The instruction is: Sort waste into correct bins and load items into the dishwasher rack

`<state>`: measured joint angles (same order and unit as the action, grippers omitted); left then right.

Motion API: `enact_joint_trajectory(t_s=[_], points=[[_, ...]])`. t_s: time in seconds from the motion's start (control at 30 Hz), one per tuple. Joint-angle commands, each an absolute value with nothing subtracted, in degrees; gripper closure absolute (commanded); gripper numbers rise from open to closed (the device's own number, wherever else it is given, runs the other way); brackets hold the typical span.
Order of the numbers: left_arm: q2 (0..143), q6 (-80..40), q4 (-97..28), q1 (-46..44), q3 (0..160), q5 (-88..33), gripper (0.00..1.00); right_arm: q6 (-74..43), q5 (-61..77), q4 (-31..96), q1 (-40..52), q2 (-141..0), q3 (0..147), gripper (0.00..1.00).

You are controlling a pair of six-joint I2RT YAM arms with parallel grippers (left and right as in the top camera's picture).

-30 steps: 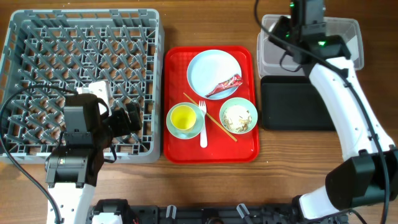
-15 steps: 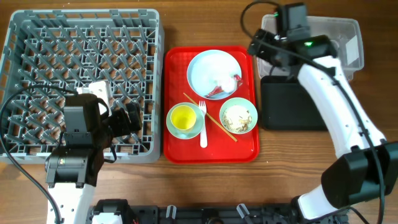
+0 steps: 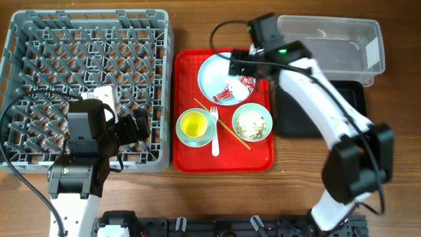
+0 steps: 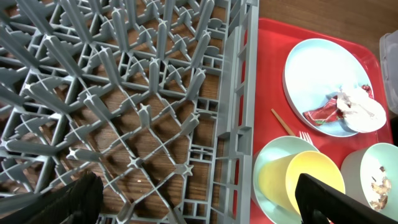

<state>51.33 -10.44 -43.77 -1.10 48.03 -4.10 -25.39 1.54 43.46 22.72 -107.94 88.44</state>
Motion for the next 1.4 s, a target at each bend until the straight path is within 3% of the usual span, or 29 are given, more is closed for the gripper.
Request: enact_joint_trajectory(t_s=[0.0,0.17,0.23,0.3,0.33,0.6,0.83,0.87,0.9,1.0,1.03,1.1,1.37], points=[[51.03,-10.96,-43.79,-0.78,49.15,-3.53,0.00,-24.23,3.09,44.93,24.12,-113.47,88.38,0.14],[51.03,-10.96,-43.79,-0.78,49.15,-3.53,0.00,-27.14,2.42,45.45,24.21,-118.67,88.38,0.24],[51.03,-10.96,-43.79,-0.78,49.15,-3.53,0.00,-27.16,2.48,45.50,24.21,-120.03,88.38,0.35],[51.03,-10.96,-43.79,-0.80,49.15,-3.53,0.00,-27.14,2.68,46.00,24.21,-120.55,88.38,0.60],[51.03,-10.96,-43.79,-0.78,49.15,-3.53,0.00,-27.09,2.68,45.98,24.18,-120.44,88.40,0.65],[51.03,-10.96,-43.79,-0.78,49.15,-3.53,0.00,-27.22,-1.74,45.93,21.06,-109.78,91.02,0.68],[51.03,-10.96,-43.79,-0.78,49.15,-3.53,0.00,-33.43,-9.87,45.06,9.45,-101.71,91.18,0.71],[51.03,-10.96,-43.79,-0.78,49.15,-3.53,0.00,-33.71,-9.87,44.97,7.53,-101.80,91.15,0.69],[51.03,-10.96,-43.79,-0.78,49.15,-3.53,0.00,-34.48,-9.87,44.62,5.89,-102.06,91.07,0.61],[51.03,-10.94,-43.79,-0.78,49.15,-3.53,0.00,-34.46,-8.40,41.67,2.48,-102.10,91.07,0.12],[51.03,-10.94,-43.79,-0.78,49.15,-3.53,0.00,-33.93,-7.53,40.47,1.65,-102.10,91.07,0.05],[51.03,-10.96,-43.79,-0.78,49.15,-3.53,0.00,-31.81,-4.69,39.29,1.02,-102.10,91.07,0.00],[51.03,-10.96,-43.77,-0.78,49.15,-3.53,0.00,-23.73,14.48,46.61,4.84,-102.10,91.07,0.01]])
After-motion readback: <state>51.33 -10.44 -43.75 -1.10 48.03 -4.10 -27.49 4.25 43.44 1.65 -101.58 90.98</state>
